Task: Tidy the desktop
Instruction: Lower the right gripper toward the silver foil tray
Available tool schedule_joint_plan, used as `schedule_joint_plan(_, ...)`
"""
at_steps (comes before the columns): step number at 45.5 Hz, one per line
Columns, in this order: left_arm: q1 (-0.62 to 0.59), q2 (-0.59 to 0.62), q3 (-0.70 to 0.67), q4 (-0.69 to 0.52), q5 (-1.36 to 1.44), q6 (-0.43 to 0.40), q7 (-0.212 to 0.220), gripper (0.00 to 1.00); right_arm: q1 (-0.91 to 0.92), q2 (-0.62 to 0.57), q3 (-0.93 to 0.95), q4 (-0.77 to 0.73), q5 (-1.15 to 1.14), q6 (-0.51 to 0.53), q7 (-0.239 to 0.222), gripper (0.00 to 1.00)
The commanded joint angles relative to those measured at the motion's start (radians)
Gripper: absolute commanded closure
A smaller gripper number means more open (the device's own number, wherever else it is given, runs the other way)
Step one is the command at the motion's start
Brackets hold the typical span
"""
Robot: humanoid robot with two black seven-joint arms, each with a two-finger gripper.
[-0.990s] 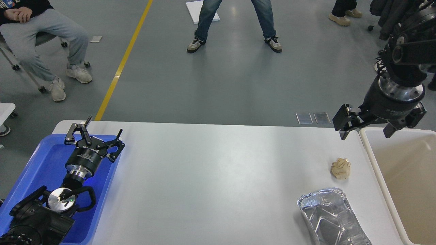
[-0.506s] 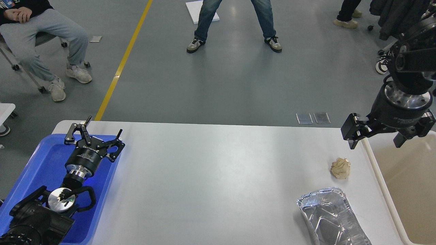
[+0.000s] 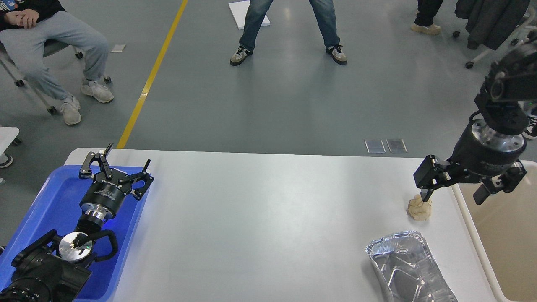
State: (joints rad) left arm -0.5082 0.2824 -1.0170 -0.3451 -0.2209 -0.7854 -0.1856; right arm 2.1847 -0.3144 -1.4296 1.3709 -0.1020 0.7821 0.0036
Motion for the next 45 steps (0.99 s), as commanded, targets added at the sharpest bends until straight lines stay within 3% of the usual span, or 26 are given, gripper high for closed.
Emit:
schedule_joint_plan(1, 0.000, 0.000, 0.000, 0.000, 0.000, 0.000, 0.000, 0.00, -0.082, -0.074, 0.017, -0.010, -0.010, -0.017, -0.002, 0.00)
schedule_joint_plan(8, 0.000, 0.000, 0.000, 0.000, 0.000, 0.000, 0.000, 0.00, -0.149, -0.150, 0.021, -0.042, -0.010, -0.053, -0.001, 0.00)
schedule_joint_plan(19, 0.000, 0.000, 0.000, 0.002, 0.000, 0.000, -0.002, 0.00, -0.226, -0.163, 0.034, -0.140, -0.090, -0.067, -0.004, 0.00)
schedule_joint_plan(27, 0.000, 0.000, 0.000, 0.002, 0.000, 0.000, -0.002, 0.00, -0.299, -0.261, 0.168, -0.208, -0.206, -0.110, -0.004, 0.00)
schedule_joint_plan(45, 0.000, 0.000, -0.002, 0.002, -0.002, 0.000, -0.002, 0.00, -0.467, -0.287, 0.294, -0.196, -0.455, -0.147, -0.001, 0.05)
